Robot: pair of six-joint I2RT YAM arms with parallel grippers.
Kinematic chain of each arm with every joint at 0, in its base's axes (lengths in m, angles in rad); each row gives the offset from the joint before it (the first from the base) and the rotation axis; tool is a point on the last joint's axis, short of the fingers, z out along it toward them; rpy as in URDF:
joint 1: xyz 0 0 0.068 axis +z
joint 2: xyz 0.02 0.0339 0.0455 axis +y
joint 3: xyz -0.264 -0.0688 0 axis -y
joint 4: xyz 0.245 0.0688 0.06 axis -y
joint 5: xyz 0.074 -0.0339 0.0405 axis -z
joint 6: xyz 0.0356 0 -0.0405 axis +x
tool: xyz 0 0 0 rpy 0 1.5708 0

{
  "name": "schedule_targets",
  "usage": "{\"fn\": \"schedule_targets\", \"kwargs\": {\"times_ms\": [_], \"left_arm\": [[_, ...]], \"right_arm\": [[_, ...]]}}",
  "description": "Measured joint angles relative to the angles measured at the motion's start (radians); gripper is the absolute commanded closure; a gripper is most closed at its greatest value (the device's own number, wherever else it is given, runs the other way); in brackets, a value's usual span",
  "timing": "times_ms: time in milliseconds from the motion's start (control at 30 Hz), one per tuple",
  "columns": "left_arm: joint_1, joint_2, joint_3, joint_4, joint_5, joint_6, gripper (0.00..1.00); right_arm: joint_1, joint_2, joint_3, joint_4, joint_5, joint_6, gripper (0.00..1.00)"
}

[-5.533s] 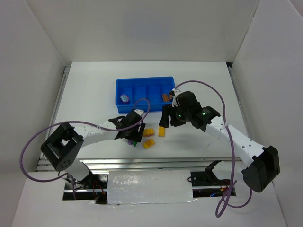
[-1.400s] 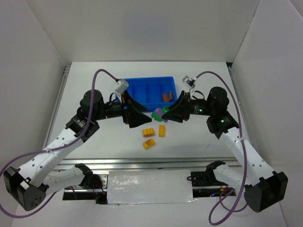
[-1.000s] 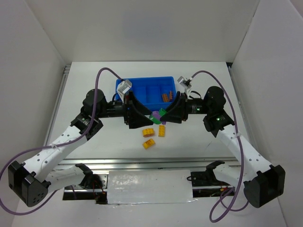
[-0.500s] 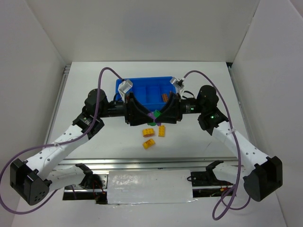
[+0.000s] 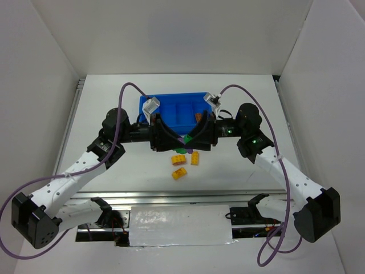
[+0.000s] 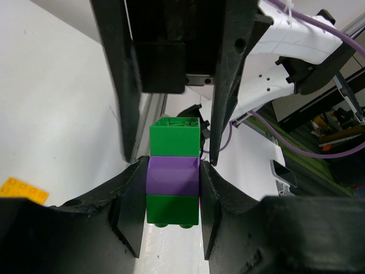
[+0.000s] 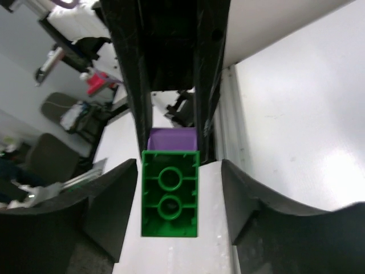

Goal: Sort the legos into containers by color

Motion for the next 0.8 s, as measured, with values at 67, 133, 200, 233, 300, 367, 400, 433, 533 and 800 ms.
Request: {"fn": "schedule_targets", "kwargs": {"times_ms": [67,133,200,233,300,367,400,433,533,800], "left_arm": [[-0.003,-0.001,0.000,-0.021,0.001,0.009,1.00],[-0.006,-0.001,0.000,-0.046,0.001,0.026,1.00],[-0.008,-0.002,0.000,-0.071,0.002,0.042,1.00],[-0.008,-0.003,0.000,-0.079,0.002,0.048,1.00],[-0.009,-0.008,0.000,-0.096,0.003,0.056,1.00],[-0.009,-0.018,-0.001,-0.108,0.000,0.073,1.00],[-0.009,-0.023,-0.001,-0.115,-0.003,0.079,1.00],[-0.008,-0.028,-0.001,-0.122,-0.010,0.084,1.00],[-0.009,-0.038,-0.001,-0.142,-0.023,0.104,1.00],[-0.009,-0.035,-0.001,-0.165,-0.027,0.127,1.00]], "right_arm": [[0.000,0.000,0.000,-0.001,0.023,-0.008,0.21],[0.000,-0.001,0.000,-0.017,0.048,-0.029,0.20],[-0.001,-0.001,0.007,-0.062,0.071,-0.057,0.20],[-0.003,-0.001,0.013,-0.088,0.082,-0.070,0.22],[-0.009,-0.001,0.042,-0.135,0.097,-0.094,0.27],[-0.012,0.002,0.075,-0.177,0.103,-0.118,0.35],[-0.013,0.003,0.088,-0.193,0.103,-0.127,0.37],[-0.013,0.006,0.101,-0.205,0.097,-0.136,0.39],[-0.013,0.015,0.110,-0.215,0.070,-0.145,0.39],[-0.013,0.056,0.109,-0.262,0.003,-0.167,0.32]]}}
